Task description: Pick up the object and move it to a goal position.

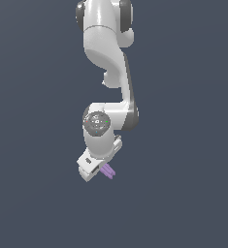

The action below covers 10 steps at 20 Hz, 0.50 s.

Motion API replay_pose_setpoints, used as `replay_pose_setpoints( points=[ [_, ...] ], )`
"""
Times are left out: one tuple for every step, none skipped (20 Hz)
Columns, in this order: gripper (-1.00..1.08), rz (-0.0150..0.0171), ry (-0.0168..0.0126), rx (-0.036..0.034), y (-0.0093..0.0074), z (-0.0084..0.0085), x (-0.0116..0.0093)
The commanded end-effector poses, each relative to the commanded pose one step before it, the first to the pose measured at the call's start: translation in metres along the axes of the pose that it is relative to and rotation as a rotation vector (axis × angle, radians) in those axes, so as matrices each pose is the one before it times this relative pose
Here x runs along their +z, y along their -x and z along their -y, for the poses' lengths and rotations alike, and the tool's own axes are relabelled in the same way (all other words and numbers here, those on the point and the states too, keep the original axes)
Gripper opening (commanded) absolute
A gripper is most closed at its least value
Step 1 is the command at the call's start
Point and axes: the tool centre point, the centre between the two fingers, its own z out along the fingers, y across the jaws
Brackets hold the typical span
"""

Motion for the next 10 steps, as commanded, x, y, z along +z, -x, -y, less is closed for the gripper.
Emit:
replay_pose_setpoints(
  points=[
    [1.00,0.00066,-0.00091,-0.00058,0.00032,0.00035,0.00739],
    [1.00,-0.00007,0.00005,-0.00069,-0.00010,0.00020,0.00450],
    [1.00,0.00000,0.00000,0.00000,0.00034,-0.00011,0.00535],
    [1.00,-0.00009,0.00007,-0.00097,-0.00012,0.00033,0.00603],
    [1.00,-0.00006,0.00005,-0.00069,0.00006,0.00021,0.00626],
    [1.00,0.00000,0.00000,0.00000,0.00037,-0.00009,0.00544],
    [1.00,-0.00010,0.00007,-0.00097,-0.00025,0.00034,0.00445],
    [1.00,0.00000,0.00000,0.00000,0.00019,-0.00012,0.00362],
    [1.00,0.00000,0.00000,0.00000,0.00008,-0.00016,0.00271],
    [1.00,-0.00012,0.00004,-0.00068,-0.00041,0.00010,0.00172]
  ],
)
